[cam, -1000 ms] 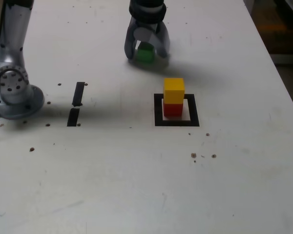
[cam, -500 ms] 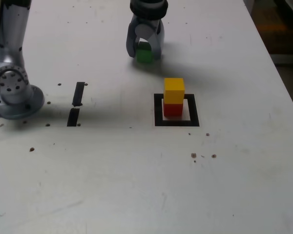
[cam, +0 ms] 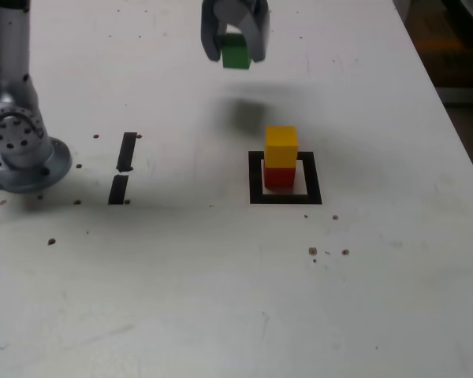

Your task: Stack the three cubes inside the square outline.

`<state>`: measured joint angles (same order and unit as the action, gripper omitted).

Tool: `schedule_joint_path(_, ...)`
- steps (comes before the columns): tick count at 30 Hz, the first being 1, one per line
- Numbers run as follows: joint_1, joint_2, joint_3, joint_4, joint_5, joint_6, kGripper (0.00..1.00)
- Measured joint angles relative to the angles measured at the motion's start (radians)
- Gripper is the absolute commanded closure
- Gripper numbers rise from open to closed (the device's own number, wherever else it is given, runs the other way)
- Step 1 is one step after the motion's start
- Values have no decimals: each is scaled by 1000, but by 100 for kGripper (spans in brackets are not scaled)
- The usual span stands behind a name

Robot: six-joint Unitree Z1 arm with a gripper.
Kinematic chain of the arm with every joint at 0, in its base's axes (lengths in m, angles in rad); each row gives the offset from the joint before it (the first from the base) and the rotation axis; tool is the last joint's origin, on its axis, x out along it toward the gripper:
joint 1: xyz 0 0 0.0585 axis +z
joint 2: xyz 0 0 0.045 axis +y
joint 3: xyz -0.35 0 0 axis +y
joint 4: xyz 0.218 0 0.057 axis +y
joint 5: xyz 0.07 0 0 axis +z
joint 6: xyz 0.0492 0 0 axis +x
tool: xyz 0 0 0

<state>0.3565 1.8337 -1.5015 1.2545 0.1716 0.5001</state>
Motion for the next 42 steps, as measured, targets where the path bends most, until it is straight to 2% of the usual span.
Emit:
schedule_joint_path(7,-123,-26,-120,249,6,-184,89)
schedule_joint_path(9,-157,-39,-139,298,3,-228,89)
schedule_joint_path(18,-355,-49,-171,319,-79,-479,88)
schedule_joint_path(24,-425,-26,-199,323,-109,-580,88)
schedule_joint_path(33,-472,71,-285,326,-122,-600,88)
schedule_joint_path(42,-496,124,-334,322,-99,-602,88)
